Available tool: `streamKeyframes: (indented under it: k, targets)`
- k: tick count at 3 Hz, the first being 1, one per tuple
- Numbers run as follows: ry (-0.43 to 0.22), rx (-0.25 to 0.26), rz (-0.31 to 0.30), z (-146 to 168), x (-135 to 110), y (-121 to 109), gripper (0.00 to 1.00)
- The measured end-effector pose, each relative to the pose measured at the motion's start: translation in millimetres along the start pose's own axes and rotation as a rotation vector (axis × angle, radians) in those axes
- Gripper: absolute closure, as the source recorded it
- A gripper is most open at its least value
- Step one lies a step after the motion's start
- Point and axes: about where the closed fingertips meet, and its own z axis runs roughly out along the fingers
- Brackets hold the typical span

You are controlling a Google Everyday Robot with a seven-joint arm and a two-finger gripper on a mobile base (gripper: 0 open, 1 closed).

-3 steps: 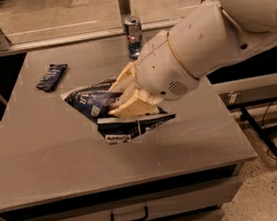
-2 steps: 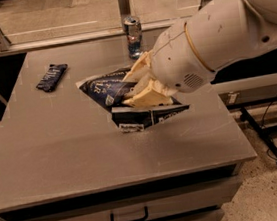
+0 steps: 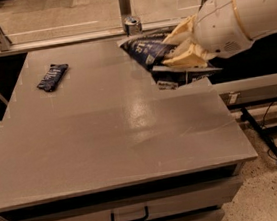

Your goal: Move blue chip bag near redbull can

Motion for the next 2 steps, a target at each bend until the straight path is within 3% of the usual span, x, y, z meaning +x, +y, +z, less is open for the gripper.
streamKeyframes:
  k: [2]
  targets:
    - [-0.016, 0.112, -0.003, 17, 74, -90, 1.00]
